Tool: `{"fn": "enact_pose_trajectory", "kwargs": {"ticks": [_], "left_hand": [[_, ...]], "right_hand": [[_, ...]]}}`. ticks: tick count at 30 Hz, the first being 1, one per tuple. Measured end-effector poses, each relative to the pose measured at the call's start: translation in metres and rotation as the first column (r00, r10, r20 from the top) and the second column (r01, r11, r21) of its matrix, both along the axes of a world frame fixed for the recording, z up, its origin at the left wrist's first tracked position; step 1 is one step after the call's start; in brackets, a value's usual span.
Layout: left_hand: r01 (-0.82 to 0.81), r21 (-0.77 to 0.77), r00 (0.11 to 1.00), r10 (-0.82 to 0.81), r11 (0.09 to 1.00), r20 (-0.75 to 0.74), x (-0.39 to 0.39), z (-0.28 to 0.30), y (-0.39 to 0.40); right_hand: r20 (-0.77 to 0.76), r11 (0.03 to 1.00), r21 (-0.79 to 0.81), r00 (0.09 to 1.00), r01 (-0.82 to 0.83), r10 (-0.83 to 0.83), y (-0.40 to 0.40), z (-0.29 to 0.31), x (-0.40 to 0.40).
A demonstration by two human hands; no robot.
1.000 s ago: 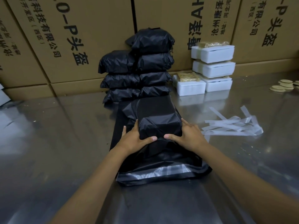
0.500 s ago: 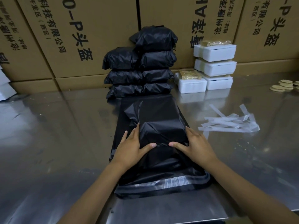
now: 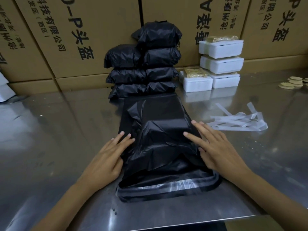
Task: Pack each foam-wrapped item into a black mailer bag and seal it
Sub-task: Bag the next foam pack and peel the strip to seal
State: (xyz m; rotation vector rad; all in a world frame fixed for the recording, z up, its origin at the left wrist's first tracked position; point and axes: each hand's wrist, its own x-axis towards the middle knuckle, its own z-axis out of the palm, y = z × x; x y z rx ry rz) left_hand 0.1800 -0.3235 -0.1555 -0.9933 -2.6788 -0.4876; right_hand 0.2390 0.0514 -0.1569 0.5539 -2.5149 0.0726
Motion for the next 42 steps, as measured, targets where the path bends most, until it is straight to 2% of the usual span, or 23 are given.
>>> {"fn": "enact_pose_trajectory", "kwargs": {"ticks": [1,5,7,11,12,15,17,19,20,22,24,27,29,31,35,37,40,42], "left_hand": [[0.037,-0.072,0.997,-0.041,0.997,-0.068,0.001,0.004,-0.003],[0.086,-0.327,0.978,-0.143,0.941,-0.154,0.006,0.016,-0.006],[0.125,-0.304,0.971,-0.179,0.944,-0.157,0.005,0.016,-0.004],[0.13,-0.043,0.991,-0.129,0.991,0.018,0.003,0.012,0.022],[0.154,0.029,0.988,-0.154,0.988,0.006,0.004,0.014,0.031],[0.289,0.265,0.948,-0.238,0.92,-0.21,0.004,0.009,0.044],[0.105,0.488,0.992,-0.126,0.866,0.012,0.003,0.009,0.049],[-0.148,0.569,0.952,-0.039,0.809,0.303,0.0,0.014,0.059],[-0.198,0.624,0.946,-0.02,0.756,0.325,-0.005,0.018,0.063],[-0.221,0.729,0.955,-0.007,0.648,0.296,-0.011,0.031,0.071],[-0.252,0.792,0.947,-0.026,0.557,0.319,-0.016,0.045,0.074],[-0.324,0.838,0.883,-0.177,0.439,0.434,-0.028,0.058,0.074],[-0.35,0.859,0.849,-0.262,0.374,0.46,-0.034,0.065,0.074],[-0.372,0.868,0.834,-0.291,0.33,0.468,-0.04,0.069,0.073],[-0.43,0.876,0.755,-0.444,0.22,0.482,-0.052,0.069,0.068],[-0.451,0.868,0.708,-0.508,0.207,0.49,-0.057,0.069,0.066],[-0.477,0.856,0.678,-0.535,0.202,0.504,-0.066,0.071,0.063],[-0.495,0.855,0.719,-0.478,0.157,0.504,-0.072,0.073,0.064]], "right_hand": [[0.004,0.998,0.059,1.0,-0.016,0.016,0.001,0.004,0.0],[0.089,0.955,0.285,0.994,-0.08,0.057,0.007,0.018,0.003],[0.144,0.946,0.309,0.988,-0.096,0.053,0.011,0.021,0.006],[0.256,0.985,0.115,0.962,-0.126,0.093,0.009,0.015,0.009],[0.288,0.991,0.042,0.951,-0.128,0.111,0.006,0.013,0.009],[0.336,0.986,-0.143,0.933,-0.087,0.131,0.0,0.011,0.01],[0.396,0.978,-0.205,0.912,-0.025,0.107,0.0,0.011,0.012],[0.463,0.954,-0.293,0.883,0.067,0.08,-0.002,0.012,0.015],[0.477,0.935,-0.341,0.875,0.096,0.084,-0.004,0.011,0.015],[0.415,0.867,-0.483,0.904,0.122,0.104,-0.013,0.01,0.011],[0.313,0.753,-0.642,0.946,0.146,0.083,-0.023,0.014,0.004],[0.23,0.56,-0.816,0.969,0.143,0.087,-0.033,0.033,-0.01],[0.233,0.38,-0.911,0.96,0.159,0.157,-0.034,0.05,-0.019],[0.233,0.19,-0.963,0.942,0.189,0.241,-0.033,0.064,-0.026],[0.225,-0.036,-0.965,0.892,0.259,0.392,-0.027,0.075,-0.04],[0.223,-0.086,-0.951,0.851,0.297,0.476,-0.024,0.076,-0.047],[0.294,-0.017,-0.928,0.756,0.373,0.585,-0.023,0.081,-0.055],[0.318,0.011,-0.921,0.735,0.39,0.599,-0.023,0.086,-0.062]]}}
